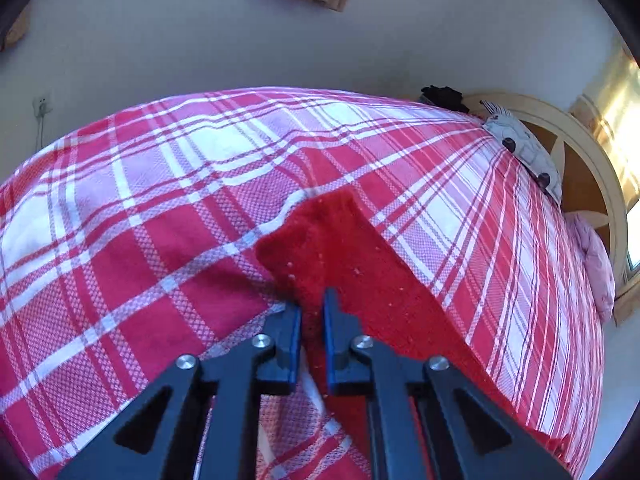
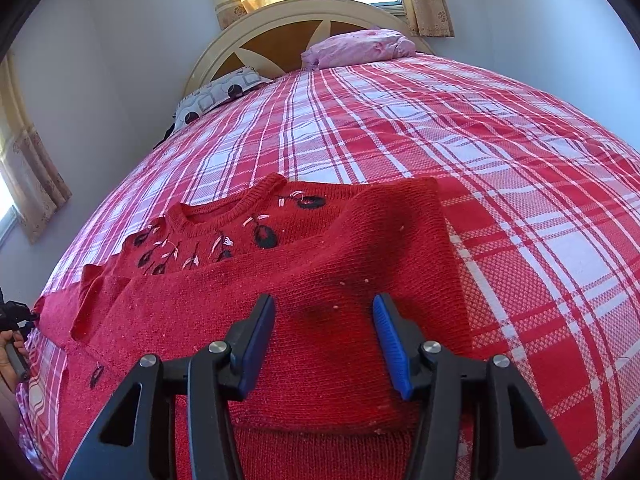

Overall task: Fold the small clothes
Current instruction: 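Grasp the other sleeve cuff with the left tool and fold it across the body, then open the left tool and release the folded sleeve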

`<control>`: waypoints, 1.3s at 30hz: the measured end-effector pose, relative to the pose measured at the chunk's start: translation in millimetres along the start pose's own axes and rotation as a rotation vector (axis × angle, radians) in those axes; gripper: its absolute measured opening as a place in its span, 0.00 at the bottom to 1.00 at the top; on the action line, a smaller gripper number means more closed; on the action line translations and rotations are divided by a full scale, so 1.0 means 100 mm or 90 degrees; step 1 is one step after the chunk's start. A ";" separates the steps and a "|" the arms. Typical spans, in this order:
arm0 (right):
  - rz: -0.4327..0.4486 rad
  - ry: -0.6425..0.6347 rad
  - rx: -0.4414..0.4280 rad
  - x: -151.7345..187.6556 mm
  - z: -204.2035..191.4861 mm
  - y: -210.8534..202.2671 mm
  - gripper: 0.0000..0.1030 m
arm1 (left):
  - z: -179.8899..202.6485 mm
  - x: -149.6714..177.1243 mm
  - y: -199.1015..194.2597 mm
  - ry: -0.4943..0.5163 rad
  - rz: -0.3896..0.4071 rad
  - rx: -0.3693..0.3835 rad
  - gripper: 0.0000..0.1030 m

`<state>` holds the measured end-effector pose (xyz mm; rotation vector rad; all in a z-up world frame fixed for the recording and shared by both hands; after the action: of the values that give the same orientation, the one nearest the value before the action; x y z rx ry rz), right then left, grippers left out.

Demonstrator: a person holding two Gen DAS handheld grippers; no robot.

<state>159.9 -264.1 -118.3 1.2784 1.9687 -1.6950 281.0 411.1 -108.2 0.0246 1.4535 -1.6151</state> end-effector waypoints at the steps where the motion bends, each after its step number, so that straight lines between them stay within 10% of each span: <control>1: 0.000 0.002 -0.002 0.00 0.01 0.00 0.51 | 0.02 -0.02 -0.02 0.007 0.002 -0.001 0.08; 10: 0.001 0.006 -0.008 0.00 0.03 -0.01 0.51 | 0.89 -0.03 -0.90 0.152 0.124 0.058 0.07; 18: 0.003 0.016 -0.019 -0.01 0.04 -0.01 0.51 | 2.29 1.02 -1.92 0.368 0.201 0.232 0.07; 28: 0.005 0.021 -0.024 -0.01 0.07 -0.01 0.51 | 3.16 3.00 -1.79 0.601 0.133 0.256 0.08; 34: 0.005 0.024 -0.028 -0.01 0.07 -0.01 0.51 | 3.13 3.33 -1.65 0.632 0.032 0.233 0.16; 37: 0.003 0.022 -0.024 -0.01 0.06 0.00 0.51 | 2.87 3.17 -1.86 0.594 0.048 0.244 0.57; 39: 0.001 0.011 -0.012 -0.02 0.05 0.00 0.51 | 2.66 3.11 -1.95 0.562 0.075 0.230 0.66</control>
<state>159.1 -269.2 -118.1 1.2926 1.9886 -1.6653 126.4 -11.3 -53.9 1.1277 1.7020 -1.8360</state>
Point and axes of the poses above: each gripper's, at about its wrist camera, not at the fingertips, and y roughly the way its jaws point, z to its right, x to its underside, the point moved 3 cm from there along y, roughly the way its jaws point, and after that the axes turned 6 degrees about y, right-handed, at the moved point
